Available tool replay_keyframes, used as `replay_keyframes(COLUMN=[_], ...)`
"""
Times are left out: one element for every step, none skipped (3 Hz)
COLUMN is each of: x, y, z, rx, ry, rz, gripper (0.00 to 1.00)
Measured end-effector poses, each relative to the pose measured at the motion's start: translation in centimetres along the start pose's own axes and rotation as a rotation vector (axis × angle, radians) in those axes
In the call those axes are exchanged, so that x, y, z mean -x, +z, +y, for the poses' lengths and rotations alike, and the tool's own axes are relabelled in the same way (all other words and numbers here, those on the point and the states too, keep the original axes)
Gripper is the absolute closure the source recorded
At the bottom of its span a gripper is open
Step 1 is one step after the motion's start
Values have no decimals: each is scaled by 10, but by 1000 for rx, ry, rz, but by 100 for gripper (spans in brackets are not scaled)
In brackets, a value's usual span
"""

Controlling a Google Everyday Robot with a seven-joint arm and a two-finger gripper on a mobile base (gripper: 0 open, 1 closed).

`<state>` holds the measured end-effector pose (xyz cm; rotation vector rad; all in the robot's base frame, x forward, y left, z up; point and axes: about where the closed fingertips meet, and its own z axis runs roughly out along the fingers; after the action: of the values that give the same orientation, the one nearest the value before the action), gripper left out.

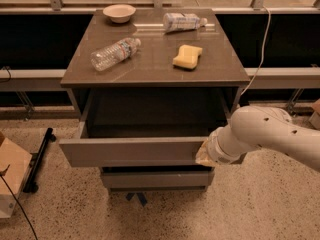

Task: Close top drawer

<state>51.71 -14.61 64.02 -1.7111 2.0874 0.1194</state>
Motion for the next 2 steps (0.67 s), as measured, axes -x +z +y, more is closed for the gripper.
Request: replay_keyframes(x=[2,2], y=[8,8], z=[-21,-22], rx=[-65,-68], ry=[-5,-5], rz=[-33,-34], gripper=[100,100])
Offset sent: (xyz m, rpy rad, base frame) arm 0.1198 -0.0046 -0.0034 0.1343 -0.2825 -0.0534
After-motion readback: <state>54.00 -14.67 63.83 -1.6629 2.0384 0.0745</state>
